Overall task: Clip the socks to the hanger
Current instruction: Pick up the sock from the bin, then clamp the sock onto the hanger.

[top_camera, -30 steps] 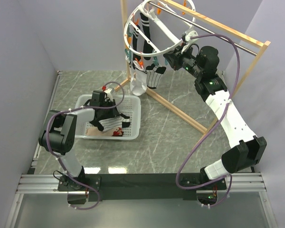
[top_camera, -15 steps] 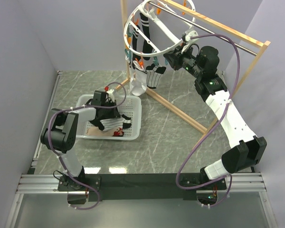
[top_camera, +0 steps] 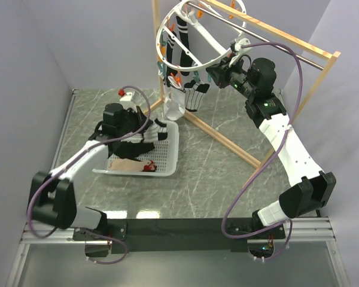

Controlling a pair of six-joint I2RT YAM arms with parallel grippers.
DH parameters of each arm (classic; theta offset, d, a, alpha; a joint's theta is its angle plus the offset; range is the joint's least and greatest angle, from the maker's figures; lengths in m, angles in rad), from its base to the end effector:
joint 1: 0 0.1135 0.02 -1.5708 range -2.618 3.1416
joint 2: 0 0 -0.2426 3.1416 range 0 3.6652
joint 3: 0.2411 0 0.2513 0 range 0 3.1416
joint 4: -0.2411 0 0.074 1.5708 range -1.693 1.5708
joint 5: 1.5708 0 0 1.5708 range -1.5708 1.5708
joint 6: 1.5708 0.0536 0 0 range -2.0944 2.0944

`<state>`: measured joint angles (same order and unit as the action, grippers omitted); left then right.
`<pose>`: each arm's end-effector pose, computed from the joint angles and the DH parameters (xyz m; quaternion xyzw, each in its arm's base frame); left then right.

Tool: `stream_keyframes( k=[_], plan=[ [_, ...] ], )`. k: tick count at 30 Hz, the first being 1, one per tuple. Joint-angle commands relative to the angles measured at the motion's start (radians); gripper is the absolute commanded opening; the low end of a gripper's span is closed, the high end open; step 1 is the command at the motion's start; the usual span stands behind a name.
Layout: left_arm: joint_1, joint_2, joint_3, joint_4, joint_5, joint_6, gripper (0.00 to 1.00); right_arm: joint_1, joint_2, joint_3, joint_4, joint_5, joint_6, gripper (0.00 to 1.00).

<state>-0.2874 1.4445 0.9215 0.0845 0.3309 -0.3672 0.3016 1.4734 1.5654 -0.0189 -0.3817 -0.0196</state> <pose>0.3247 -0.1141 0.2313 0.0551 0.8353 -0.3017 0.4563 0.3352 0.1252 0.4462 -0.2440 0.6376 0.2289 0.6939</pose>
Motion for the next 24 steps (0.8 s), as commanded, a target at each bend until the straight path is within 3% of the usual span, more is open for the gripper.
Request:
stream_keyframes(
  k=[1,6,11,14,15,19,24],
  plan=[
    [-0.065,-0.134,-0.01,0.115,-0.041,-0.064,0.01,0.002,-0.022,0.042,0.008,0.027,0.042,0.0],
    [-0.151,-0.264,-0.022,0.147,-0.108,-0.101,0.01,0.004,-0.035,0.032,0.013,0.03,0.058,0.0],
    [-0.234,-0.349,-0.061,0.349,-0.245,-0.246,0.01,0.004,-0.042,0.024,0.01,0.049,0.119,0.0],
    [-0.295,-0.369,-0.092,0.496,-0.4,-0.353,0.01,0.004,-0.058,0.006,0.017,0.043,0.159,0.0],
    [-0.311,-0.359,-0.104,0.53,-0.476,-0.375,0.01,0.002,-0.059,0.004,0.016,0.041,0.168,0.0],
    [-0.406,-0.279,-0.084,0.69,-0.568,-0.423,0.01,0.002,-0.059,0.022,0.016,0.044,0.219,0.0],
    [-0.476,-0.167,-0.05,0.881,-0.613,-0.444,0.01,0.002,-0.073,0.015,0.017,0.012,0.291,0.0]
  ],
)
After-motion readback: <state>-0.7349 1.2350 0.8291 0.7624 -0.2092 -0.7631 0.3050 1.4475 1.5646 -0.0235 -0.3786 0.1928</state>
